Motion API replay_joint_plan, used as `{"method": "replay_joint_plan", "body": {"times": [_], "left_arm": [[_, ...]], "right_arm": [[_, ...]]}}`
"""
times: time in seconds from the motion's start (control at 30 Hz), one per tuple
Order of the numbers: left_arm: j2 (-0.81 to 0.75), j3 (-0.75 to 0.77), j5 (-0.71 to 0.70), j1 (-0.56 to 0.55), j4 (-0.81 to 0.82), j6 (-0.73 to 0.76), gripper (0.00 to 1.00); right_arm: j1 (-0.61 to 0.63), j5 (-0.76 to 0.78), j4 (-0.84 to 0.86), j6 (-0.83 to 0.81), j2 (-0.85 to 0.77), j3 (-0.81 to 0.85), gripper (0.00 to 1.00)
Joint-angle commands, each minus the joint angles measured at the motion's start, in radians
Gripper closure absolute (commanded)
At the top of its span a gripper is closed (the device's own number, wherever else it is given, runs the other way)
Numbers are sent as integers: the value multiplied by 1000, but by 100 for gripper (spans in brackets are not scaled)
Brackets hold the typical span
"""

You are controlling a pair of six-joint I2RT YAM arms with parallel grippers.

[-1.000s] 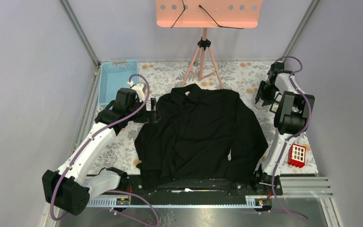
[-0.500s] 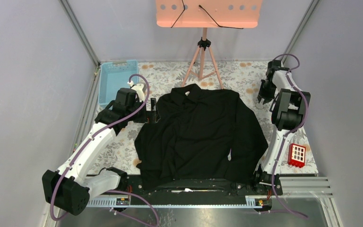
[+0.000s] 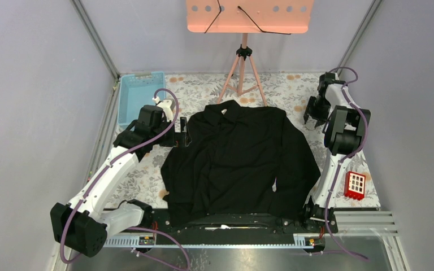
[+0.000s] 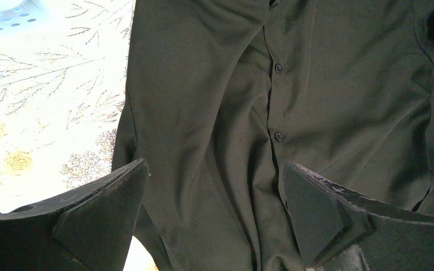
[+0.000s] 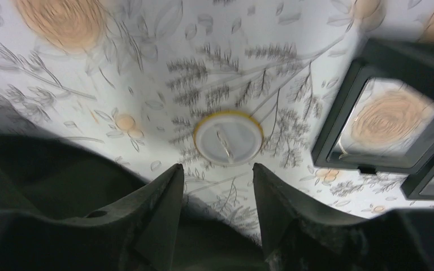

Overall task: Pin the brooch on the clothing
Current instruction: Adjust the brooch at the center of the board.

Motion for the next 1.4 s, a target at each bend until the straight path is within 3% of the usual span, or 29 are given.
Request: {"method": "replay_joint_plan", "body": {"times": [0.0, 0.13, 0.2, 0.33, 0.73, 0.93, 1.03, 1.23, 1.37], "left_arm": [[-14, 4, 4, 2, 44, 7, 1], [-9, 7, 7, 2, 43, 7, 1], [-12, 4, 7, 2, 44, 6, 1], [-19, -2, 18, 2, 44, 4, 1], [-31, -4, 22, 2, 48, 4, 1], [-43, -4, 15, 2, 47, 4, 1], [-46, -3, 9, 2, 47, 4, 1], [-34, 3, 16, -5, 78, -24, 2], [-21, 16, -61, -116, 126, -74, 2]], "right_arm": [[21, -71, 122, 72, -158, -147, 38], [29, -57, 245, 218, -247, -258, 15], [29, -27, 299, 276, -256, -288, 12], [29, 9, 341, 309, -220, -279, 11], [26, 50, 236, 380, -127, -179, 14], [29, 87, 173, 363, -98, -134, 8], [30, 88, 170, 362, -97, -133, 9], [30, -19, 250, 260, -183, -200, 12], [29, 27, 241, 187, -350, -231, 9]]}}
